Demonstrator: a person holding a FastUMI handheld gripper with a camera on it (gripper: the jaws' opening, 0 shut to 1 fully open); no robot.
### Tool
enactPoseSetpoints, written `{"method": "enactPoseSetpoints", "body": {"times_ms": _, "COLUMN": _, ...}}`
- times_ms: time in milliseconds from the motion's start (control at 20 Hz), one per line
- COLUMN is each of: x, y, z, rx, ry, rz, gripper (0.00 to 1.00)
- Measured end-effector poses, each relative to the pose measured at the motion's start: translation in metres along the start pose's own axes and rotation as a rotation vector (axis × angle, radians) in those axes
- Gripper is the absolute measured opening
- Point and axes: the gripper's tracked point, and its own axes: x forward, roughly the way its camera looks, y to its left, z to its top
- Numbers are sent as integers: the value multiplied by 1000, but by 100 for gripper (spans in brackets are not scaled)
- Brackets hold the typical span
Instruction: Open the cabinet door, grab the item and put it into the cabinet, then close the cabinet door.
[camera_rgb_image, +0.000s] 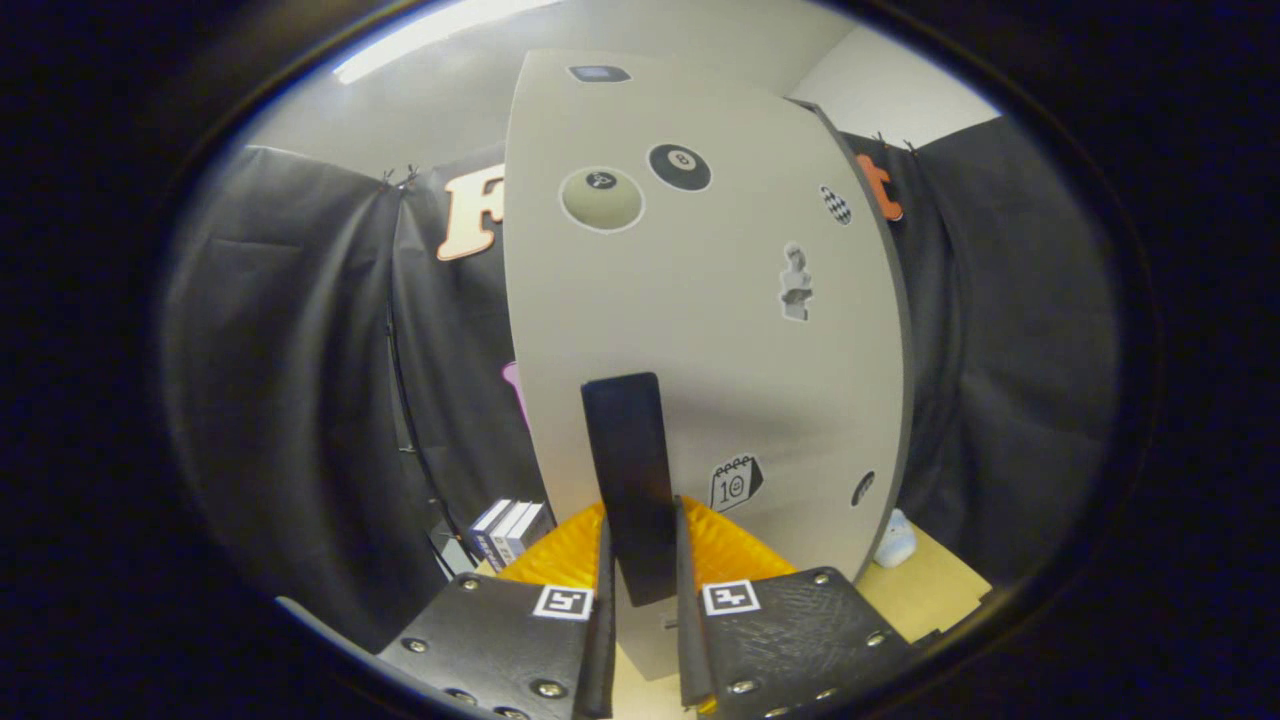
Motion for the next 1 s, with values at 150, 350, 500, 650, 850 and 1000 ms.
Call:
{"method": "enactPoseSetpoints", "body": {"times_ms": 150, "x": -22, "y": -12, "z": 0, "rx": 16, "ry": -13, "rz": 5, "gripper": 25}}
{"method": "enactPoseSetpoints", "body": {"times_ms": 350, "x": -54, "y": -38, "z": 7, "rx": -16, "ry": -16, "rz": -15, "gripper": 25}}
{"method": "enactPoseSetpoints", "body": {"times_ms": 500, "x": -78, "y": -61, "z": 8, "rx": 16, "ry": -17, "rz": -24, "gripper": 25}}
{"method": "enactPoseSetpoints", "body": {"times_ms": 650, "x": -100, "y": -93, "z": 13, "rx": -9, "ry": -31, "rz": -71, "gripper": 25}}
{"method": "enactPoseSetpoints", "body": {"times_ms": 850, "x": -130, "y": -131, "z": 25, "rx": -47, "ry": -40, "rz": -109, "gripper": 17}}
{"method": "enactPoseSetpoints", "body": {"times_ms": 1000, "x": -136, "y": -161, "z": 25, "rx": -77, "ry": -48, "rz": -138, "gripper": 10}}
